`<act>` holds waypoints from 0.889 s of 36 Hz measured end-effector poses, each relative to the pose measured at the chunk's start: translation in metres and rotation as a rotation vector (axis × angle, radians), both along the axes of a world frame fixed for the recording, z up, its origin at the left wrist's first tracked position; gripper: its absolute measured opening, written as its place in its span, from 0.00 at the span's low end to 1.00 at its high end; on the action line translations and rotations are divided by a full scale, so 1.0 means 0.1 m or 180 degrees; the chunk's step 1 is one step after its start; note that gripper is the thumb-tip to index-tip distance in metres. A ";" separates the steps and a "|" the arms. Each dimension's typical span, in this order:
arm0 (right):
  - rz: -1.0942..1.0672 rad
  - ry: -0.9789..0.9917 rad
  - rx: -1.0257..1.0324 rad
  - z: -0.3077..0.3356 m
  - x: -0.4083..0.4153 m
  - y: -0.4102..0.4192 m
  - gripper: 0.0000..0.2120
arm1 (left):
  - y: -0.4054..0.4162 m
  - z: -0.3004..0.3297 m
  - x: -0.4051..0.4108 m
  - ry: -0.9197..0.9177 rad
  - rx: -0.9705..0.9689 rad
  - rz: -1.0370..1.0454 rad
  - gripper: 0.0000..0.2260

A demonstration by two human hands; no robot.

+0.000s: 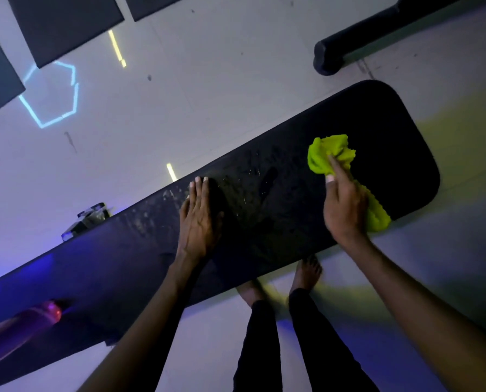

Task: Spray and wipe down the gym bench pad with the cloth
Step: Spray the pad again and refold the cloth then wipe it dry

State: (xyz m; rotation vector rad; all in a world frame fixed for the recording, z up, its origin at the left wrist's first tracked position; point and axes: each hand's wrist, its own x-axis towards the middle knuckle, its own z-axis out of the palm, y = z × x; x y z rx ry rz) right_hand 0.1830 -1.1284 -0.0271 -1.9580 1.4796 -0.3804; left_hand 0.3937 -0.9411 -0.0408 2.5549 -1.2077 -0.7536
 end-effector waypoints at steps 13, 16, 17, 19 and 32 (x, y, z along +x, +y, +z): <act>0.1550 0.1398 -0.0867 -0.47 0.55 0.09 0.39 | 0.33 -0.04 0.18 -0.0056 -0.0134 0.0028 0.33; 0.1588 0.1513 -0.1018 -0.50 0.56 -0.04 0.37 | 0.34 -0.07 0.19 -0.0037 -0.0148 0.0011 0.33; 0.1564 0.1533 -0.1001 -0.49 0.59 -0.08 0.37 | 0.35 -0.09 0.20 -0.0028 -0.0160 0.0004 0.33; 0.1417 0.1546 -0.0957 -0.47 0.72 -0.12 0.36 | 0.35 -0.11 0.20 -0.0017 -0.0198 0.0006 0.33; 0.2736 0.1059 -0.0905 -0.46 0.92 0.69 0.30 | 0.51 -0.10 0.22 -0.0045 -0.0202 0.0265 0.30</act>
